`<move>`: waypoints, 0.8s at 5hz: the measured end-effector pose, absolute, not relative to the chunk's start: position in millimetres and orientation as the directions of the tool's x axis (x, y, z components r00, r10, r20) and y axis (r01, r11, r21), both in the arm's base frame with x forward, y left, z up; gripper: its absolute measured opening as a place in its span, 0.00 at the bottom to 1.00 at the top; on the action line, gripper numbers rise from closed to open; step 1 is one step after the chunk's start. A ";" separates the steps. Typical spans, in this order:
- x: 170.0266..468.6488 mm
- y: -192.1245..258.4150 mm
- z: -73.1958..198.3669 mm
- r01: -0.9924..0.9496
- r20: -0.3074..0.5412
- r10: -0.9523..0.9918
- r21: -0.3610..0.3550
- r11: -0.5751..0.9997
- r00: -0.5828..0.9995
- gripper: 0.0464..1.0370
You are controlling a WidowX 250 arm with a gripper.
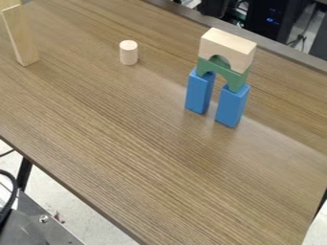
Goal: Take back the white arch and put it on the table
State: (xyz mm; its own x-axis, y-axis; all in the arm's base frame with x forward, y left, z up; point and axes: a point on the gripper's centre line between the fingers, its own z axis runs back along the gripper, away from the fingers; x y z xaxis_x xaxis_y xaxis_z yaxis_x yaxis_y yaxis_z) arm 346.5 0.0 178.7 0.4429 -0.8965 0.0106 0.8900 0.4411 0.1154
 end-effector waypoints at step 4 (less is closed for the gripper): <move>335.5 -9.7 161.9 0.953 -0.026 -0.955 0.080 0.293 0.296 0.96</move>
